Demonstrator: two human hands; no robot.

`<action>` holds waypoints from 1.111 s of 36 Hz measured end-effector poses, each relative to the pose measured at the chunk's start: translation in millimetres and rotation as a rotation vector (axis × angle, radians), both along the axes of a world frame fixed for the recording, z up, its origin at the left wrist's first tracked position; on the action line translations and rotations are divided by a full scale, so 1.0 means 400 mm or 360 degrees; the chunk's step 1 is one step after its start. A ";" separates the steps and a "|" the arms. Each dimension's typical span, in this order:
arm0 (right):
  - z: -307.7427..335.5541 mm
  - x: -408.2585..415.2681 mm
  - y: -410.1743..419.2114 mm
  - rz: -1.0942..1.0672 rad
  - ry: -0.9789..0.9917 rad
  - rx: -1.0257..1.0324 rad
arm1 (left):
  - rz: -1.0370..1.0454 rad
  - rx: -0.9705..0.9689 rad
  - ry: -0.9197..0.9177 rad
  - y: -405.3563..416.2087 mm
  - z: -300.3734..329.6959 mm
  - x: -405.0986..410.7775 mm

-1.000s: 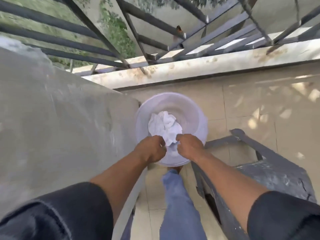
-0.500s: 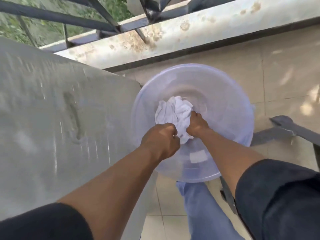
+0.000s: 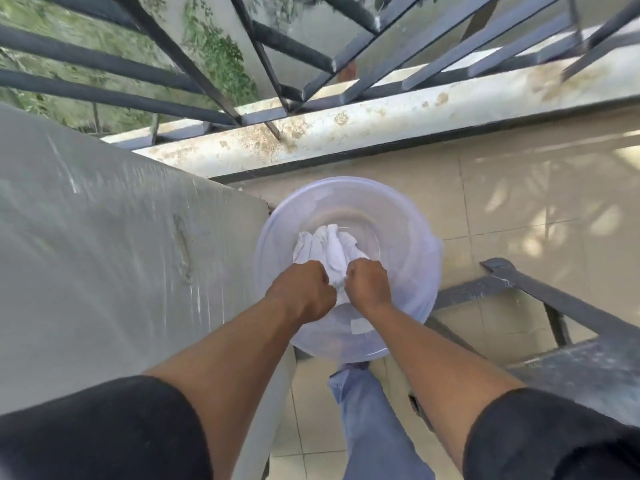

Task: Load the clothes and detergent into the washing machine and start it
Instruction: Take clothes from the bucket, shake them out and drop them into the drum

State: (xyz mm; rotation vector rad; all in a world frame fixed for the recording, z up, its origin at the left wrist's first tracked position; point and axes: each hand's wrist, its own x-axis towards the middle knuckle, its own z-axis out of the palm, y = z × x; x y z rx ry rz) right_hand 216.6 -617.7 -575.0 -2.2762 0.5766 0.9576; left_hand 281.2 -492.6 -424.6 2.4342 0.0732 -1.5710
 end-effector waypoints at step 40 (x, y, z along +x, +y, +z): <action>1.799 -0.186 0.066 -0.0380 -0.1679 -0.0113 | 0.0048 -0.0814 -0.1316 0.296 1.264 -0.224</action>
